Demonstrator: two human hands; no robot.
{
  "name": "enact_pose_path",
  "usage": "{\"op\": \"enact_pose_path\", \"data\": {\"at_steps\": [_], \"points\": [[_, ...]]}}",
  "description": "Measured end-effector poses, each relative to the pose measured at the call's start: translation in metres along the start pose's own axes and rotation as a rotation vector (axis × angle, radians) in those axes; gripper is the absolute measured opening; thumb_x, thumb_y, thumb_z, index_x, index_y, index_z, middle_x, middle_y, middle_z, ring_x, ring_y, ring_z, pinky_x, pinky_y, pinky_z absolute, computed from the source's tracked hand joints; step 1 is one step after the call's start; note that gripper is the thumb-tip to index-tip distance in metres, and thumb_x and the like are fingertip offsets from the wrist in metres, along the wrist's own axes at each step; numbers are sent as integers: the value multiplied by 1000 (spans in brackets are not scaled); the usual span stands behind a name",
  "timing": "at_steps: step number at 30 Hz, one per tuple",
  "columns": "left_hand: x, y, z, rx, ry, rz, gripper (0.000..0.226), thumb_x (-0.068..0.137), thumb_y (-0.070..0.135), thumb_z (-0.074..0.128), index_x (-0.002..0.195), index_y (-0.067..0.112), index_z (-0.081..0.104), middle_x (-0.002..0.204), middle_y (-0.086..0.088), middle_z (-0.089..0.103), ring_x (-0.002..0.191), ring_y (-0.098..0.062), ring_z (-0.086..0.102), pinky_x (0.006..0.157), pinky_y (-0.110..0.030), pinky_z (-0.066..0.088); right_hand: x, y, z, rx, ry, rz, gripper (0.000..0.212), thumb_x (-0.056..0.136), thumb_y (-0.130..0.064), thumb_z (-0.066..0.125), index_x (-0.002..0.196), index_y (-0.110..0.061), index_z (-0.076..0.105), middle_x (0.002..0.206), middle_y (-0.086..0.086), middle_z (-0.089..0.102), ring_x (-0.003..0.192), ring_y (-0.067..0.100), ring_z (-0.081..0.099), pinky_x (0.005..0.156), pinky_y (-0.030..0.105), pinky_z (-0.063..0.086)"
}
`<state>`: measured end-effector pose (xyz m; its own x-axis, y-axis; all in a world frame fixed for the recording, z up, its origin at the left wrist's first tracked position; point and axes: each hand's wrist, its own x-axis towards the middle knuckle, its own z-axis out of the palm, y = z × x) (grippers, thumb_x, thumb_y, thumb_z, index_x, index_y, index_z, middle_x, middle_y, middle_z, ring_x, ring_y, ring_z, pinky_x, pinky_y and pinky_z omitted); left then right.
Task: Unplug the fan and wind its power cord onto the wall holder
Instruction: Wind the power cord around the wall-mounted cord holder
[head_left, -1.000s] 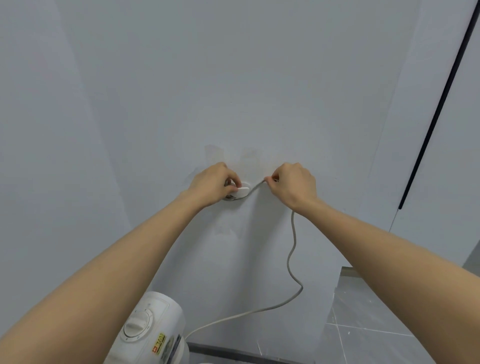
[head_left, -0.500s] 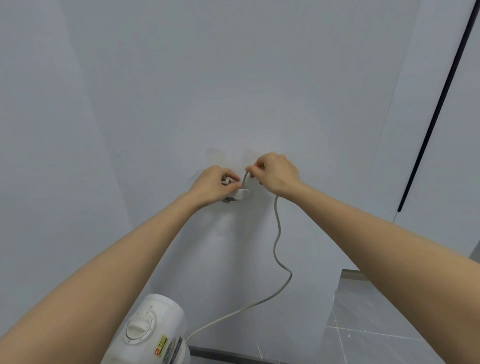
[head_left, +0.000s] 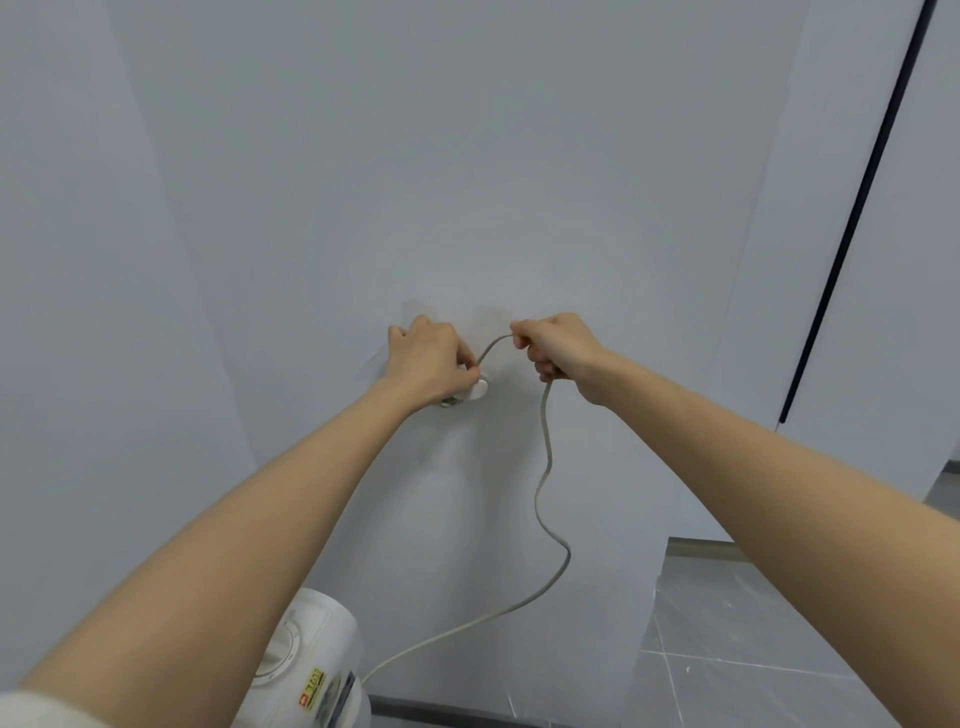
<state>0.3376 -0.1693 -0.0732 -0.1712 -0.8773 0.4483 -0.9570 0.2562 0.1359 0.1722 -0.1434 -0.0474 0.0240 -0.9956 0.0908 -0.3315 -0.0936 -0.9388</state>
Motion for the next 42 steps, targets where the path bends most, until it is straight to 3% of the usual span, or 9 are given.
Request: {"op": "enact_pose_path", "data": {"at_steps": [5,10,14,17,22,30,33,38,42], "points": [[6,1,-4,31,-25,-17,20,79,35,59,87,29,76,88,4,72,103,-23,50,81,-37,27,-5,3,-11,311,8,73,27,87,-17,45,60,-16,43,46,-4,39,45,16,36,56,27,47],[6,5,-3,-92,4,-93,17,79,36,60,83,27,74,86,7,74,94,-18,61,81,-35,26,-9,5,-4,253,-99,42,27,89,-12,33,63,-16,39,55,-2,28,45,13,19,45,23,26],[10,8,-14,-226,74,-108,19,80,40,61,84,28,74,91,11,74,95,-13,63,86,-34,37,-11,5,-5,197,-139,7,25,93,-14,35,71,-16,47,57,-2,31,44,11,22,39,18,23],[12,1,-26,-179,73,-60,16,81,38,64,86,27,74,92,9,74,93,-16,64,75,-28,44,-14,9,-2,137,-178,12,21,95,-20,38,82,-18,55,56,-3,35,39,9,24,36,17,21],[11,-23,-37,-124,56,-98,14,76,39,68,83,28,73,86,10,72,86,-15,63,67,-25,39,-17,7,7,105,-243,43,20,96,-15,39,86,-17,56,58,-2,37,35,7,23,35,16,17],[20,-34,-35,-373,-54,31,2,80,30,70,81,31,68,81,15,69,70,-10,59,71,-33,49,-15,6,16,71,-189,-13,21,97,-19,39,87,-16,58,58,3,52,36,11,27,37,17,25],[21,-44,-34,-435,-89,111,15,80,17,70,75,30,65,77,13,69,60,-12,53,69,-39,49,-12,10,20,18,-189,-16,27,99,-28,41,83,-16,59,52,2,50,34,10,33,40,18,32],[18,-63,-27,-423,-36,63,8,79,20,73,75,21,65,71,14,65,65,-16,55,72,-40,49,-16,13,28,-32,-258,-65,27,96,-23,43,76,-14,58,49,2,47,36,11,39,48,22,44],[14,-77,-20,-401,-19,61,13,77,22,72,70,30,64,80,3,70,76,-24,61,76,-47,51,-20,11,32,-50,-357,-128,20,95,-22,49,83,-16,64,51,0,44,39,9,37,49,18,41]]}}
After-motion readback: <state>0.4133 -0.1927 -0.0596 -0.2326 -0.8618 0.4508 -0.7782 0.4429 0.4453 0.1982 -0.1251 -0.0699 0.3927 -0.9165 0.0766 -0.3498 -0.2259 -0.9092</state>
